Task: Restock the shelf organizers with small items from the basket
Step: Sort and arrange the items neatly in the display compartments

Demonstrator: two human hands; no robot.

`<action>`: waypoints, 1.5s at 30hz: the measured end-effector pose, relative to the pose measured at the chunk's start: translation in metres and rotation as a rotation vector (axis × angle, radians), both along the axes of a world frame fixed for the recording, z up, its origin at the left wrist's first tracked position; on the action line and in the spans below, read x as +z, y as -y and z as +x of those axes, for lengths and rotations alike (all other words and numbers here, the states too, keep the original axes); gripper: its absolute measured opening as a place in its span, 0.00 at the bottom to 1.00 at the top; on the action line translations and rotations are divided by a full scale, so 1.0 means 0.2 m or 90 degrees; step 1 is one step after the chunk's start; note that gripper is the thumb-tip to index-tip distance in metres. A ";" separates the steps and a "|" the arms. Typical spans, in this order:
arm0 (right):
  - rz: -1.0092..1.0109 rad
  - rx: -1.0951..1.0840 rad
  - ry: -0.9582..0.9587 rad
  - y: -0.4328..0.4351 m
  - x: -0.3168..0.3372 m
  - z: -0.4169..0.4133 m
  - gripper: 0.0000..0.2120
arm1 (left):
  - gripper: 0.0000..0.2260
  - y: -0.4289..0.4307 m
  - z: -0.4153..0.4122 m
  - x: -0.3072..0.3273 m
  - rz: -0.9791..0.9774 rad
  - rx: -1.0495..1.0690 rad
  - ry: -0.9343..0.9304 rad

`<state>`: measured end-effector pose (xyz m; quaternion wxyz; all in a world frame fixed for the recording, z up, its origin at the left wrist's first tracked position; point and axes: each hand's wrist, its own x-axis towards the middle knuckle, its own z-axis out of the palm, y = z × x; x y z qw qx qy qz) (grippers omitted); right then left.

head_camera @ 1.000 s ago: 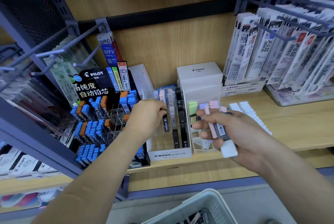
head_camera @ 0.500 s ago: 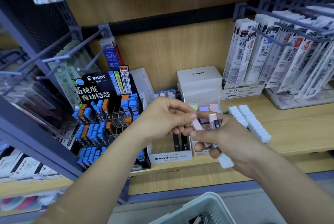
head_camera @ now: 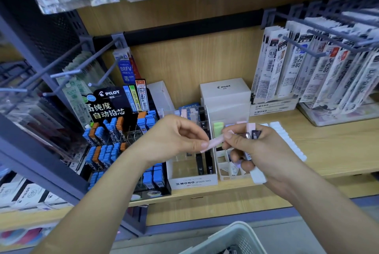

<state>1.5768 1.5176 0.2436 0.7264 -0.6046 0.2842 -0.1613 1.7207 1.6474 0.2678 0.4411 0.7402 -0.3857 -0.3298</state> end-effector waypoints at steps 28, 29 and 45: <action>0.400 -0.027 0.108 0.02 0.03 0.00 0.16 | 0.06 0.01 0.18 -0.07 0.007 0.323 0.479; 0.398 -0.020 0.107 0.01 0.03 0.00 0.14 | 0.06 0.02 0.19 -0.07 0.010 0.325 0.486; 0.290 -0.063 0.047 0.04 0.03 -0.04 0.11 | 0.11 0.00 0.20 -0.05 0.110 0.250 0.665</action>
